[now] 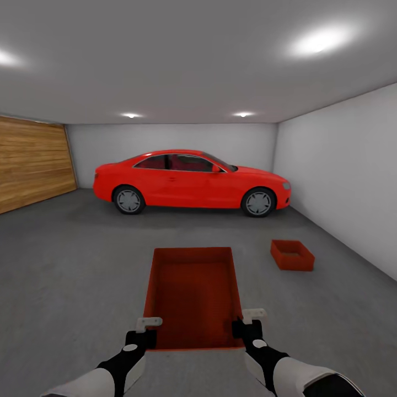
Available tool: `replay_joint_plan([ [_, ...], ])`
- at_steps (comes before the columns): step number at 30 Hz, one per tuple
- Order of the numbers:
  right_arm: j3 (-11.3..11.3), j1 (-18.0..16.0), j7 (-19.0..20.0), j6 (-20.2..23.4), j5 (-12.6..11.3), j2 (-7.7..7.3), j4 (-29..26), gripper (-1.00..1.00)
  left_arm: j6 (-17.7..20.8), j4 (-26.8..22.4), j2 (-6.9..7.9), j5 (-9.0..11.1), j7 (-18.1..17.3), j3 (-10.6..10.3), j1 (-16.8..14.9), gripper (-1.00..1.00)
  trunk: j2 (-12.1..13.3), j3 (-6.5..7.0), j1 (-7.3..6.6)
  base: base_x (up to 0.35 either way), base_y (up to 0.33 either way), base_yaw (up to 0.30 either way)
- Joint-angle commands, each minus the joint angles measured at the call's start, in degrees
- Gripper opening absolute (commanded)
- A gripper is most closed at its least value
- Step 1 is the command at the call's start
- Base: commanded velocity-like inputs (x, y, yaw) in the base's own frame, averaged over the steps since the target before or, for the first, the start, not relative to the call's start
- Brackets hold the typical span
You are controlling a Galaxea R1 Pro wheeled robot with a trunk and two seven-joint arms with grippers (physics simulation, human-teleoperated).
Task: Move the two storage containers from the living room to the garage. In the garage, place one container on the floor and stack the other container on top of it (either order is fine).
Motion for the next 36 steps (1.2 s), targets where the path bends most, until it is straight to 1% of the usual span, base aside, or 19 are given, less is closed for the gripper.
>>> replay_joint_plan([
  [1, -2.9, -0.1, -0.1, -0.1, 0.0, 0.53, 0.0, -1.0, -0.1, 0.0, -0.17, 0.4, 0.4, 0.0, 0.0, -1.0, 0.0, -0.01, 0.05, 0.321, 0.0, 0.0],
  [36, -2.9, 0.0, -0.1, -0.1, 0.0, 0.53, 0.0, -1.0, 0.2, 0.0, -0.16, 0.3, 0.3, 0.0, 0.0, -1.0, 0.0, -0.01, 0.05, 0.321, 0.0, 0.0],
])
